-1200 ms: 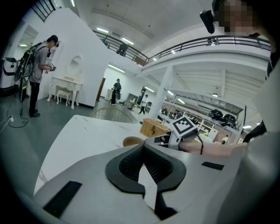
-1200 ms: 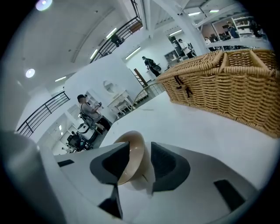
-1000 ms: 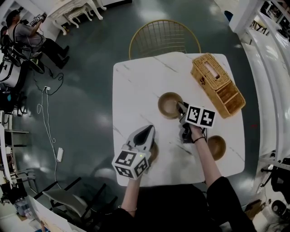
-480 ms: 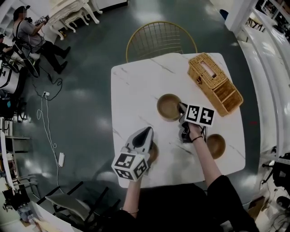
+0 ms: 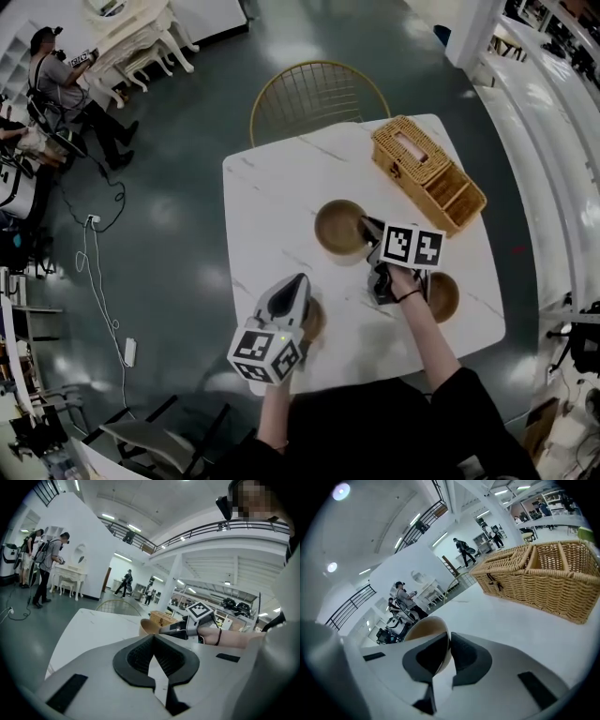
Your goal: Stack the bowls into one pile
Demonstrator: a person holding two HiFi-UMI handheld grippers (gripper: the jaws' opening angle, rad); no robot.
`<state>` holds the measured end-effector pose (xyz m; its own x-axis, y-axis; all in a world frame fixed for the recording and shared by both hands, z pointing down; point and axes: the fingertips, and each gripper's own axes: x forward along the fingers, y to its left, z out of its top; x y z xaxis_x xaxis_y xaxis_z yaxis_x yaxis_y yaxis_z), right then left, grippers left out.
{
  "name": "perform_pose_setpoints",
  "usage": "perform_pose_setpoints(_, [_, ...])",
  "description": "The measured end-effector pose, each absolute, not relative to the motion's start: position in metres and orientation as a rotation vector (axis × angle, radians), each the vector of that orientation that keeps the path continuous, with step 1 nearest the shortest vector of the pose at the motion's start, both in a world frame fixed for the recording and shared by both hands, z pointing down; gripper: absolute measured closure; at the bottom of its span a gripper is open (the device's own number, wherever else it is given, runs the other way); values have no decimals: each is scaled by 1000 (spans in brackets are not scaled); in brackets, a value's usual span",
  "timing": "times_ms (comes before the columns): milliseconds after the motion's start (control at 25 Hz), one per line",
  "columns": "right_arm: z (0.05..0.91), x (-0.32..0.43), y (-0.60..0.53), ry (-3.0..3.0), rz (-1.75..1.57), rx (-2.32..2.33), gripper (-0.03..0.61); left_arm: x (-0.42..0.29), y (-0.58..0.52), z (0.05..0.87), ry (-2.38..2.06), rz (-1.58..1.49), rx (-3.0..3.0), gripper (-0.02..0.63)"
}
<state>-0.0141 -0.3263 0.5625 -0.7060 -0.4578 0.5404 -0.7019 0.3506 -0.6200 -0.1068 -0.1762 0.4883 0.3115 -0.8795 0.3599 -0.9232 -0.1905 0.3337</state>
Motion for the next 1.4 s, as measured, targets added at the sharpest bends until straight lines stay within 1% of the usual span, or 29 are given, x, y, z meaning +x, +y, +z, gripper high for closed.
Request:
perform_pose_setpoints(560, [509,34,-289,-2427,1226,1080,548,-90,-150,471,-1540,97,2172,600])
perform_pose_setpoints(840, [502,71,-271,-2415,1213,1150,548,-73,-145,465,-1486,103,2229,600])
perform_pose_setpoints(1400, [513,149,-243,-2310,1230,1293,548,-40,-147,465,-1384,133,2299,600])
